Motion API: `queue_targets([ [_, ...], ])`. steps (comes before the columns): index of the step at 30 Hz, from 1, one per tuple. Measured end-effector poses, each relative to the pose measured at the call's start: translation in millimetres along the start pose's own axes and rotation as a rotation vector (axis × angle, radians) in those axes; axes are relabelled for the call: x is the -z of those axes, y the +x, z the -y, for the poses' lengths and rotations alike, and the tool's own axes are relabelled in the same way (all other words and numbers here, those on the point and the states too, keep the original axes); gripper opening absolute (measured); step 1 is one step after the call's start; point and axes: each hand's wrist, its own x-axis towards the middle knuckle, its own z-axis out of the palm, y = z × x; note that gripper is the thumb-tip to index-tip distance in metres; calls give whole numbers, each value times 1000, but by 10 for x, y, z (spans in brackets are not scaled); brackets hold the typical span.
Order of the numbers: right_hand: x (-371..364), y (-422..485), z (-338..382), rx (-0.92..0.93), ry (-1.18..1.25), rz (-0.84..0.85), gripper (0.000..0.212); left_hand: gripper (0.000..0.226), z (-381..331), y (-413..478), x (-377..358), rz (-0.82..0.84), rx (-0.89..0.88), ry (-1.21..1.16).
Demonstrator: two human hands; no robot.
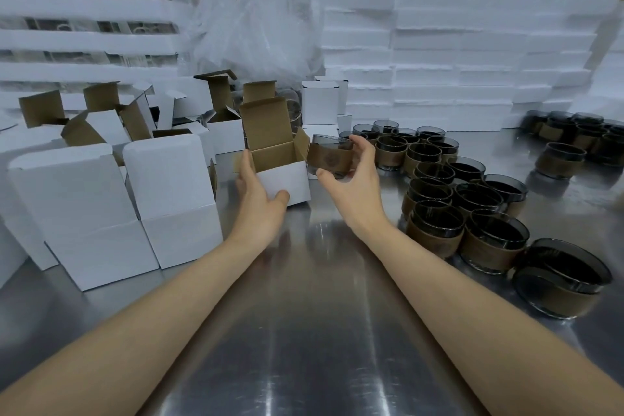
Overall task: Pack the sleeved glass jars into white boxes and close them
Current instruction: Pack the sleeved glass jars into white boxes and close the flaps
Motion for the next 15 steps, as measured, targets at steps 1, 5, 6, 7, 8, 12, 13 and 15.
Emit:
queue_targets([
  [1, 5, 5, 9, 14, 22, -8, 72, 86, 0, 2, -2, 0, -1, -2],
  [5, 9, 25, 51, -109, 322, -29, 61, 86, -6, 3, -3, -11, 0, -8],
  [6, -7, 31, 61, -179, 410, -42, 56, 86, -9, 2, -4, -15, 2, -8],
  [7, -22, 39, 69, -246, 494, -52, 50, 86, -12, 2, -7, -19, 5, -8],
  [8, -35, 48, 74, -305, 602, -55, 44, 86, -13, 2, -6, -22, 10, -8],
  [12, 6, 55, 108, -545, 1111, 3, 16, 85, -11, 5, -8, -29, 26, -5],
  [13, 28, 53, 113, -601, 1184, 17, 17, 84, -12, 4, -8, -32, 24, 1],
  [15, 51, 55, 105, -655, 1236, 38, 28, 83, -18, 3, -8, -42, 14, 14],
])
